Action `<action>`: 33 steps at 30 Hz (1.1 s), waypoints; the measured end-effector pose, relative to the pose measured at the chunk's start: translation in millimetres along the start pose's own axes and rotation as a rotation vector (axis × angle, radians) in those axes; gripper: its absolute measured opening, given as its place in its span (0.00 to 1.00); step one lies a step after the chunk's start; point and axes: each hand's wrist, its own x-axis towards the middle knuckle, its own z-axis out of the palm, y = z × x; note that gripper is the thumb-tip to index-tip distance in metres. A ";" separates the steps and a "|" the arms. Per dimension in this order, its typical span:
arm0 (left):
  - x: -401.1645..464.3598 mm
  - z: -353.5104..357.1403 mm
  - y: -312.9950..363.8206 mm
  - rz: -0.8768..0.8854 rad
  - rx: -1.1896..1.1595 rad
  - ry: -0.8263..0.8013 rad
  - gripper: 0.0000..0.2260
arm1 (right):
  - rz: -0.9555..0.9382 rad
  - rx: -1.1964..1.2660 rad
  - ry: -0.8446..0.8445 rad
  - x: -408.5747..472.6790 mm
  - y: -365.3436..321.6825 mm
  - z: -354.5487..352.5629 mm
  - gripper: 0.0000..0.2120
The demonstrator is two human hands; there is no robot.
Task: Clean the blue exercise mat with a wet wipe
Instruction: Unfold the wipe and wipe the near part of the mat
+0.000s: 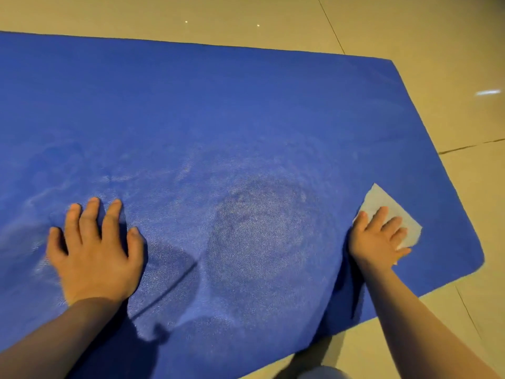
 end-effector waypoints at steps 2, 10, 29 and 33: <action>-0.1 -0.5 0.6 0.007 -0.009 0.003 0.26 | -0.141 -0.022 -0.008 -35.9 -26.9 19.0 0.28; 0.4 0.6 -2.1 0.014 0.003 -0.024 0.27 | -1.121 -0.101 -0.033 -229.4 -59.6 74.9 0.28; 0.7 -4.9 1.1 -0.004 0.003 -0.069 0.27 | -1.272 -0.231 -0.020 -147.5 34.2 33.1 0.25; 1.2 -5.4 0.4 0.005 -0.002 -0.058 0.27 | -1.553 -0.256 -0.108 -199.1 -1.4 59.1 0.26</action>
